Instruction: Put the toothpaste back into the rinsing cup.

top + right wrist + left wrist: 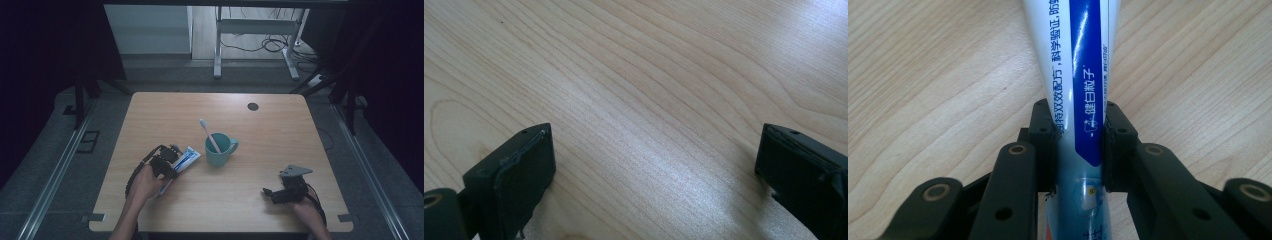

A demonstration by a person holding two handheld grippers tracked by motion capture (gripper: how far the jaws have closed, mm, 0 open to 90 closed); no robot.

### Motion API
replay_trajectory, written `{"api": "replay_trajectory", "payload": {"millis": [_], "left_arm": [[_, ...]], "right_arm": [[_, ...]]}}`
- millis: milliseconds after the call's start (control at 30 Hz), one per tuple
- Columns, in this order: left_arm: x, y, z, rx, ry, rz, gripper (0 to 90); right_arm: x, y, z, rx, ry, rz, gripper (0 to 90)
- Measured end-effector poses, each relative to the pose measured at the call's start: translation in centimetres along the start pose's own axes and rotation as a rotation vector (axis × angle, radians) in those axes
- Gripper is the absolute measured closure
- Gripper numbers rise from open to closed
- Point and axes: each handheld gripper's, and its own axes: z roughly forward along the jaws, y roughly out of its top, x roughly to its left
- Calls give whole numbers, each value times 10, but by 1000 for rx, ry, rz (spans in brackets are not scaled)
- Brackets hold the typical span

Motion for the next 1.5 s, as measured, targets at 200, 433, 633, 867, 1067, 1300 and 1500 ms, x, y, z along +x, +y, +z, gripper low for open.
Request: {"api": "replay_trajectory", "payload": {"millis": [200, 433, 633, 867, 1067, 1300, 1500], "left_arm": [[6, -10, -9, -89, -15, -26, 722], [7, -17, -21, -165, -40, -28, 722], [2, -21, -34, -233, -33, -25, 722], [1, -27, -46, -339, -7, -21, 722], [2, -31, -53, -409, 13, -29, 721], [-5, -32, -61, -484, 19, -4, 721], [-14, -27, -66, -526, 17, 30, 721]], "right_arm": [[0, 0, 0, 0, 0, -1, 26], [0, 0, 0, -2, -1, 1, 26], [0, 0, 0, -1, -1, 0, 26], [0, 0, 0, -2, -1, 1, 26], [0, 0, 0, -2, -1, 2, 26], [0, 0, 0, -2, -1, 2, 26], [0, 0, 0, -2, -1, -4, 26]]}}
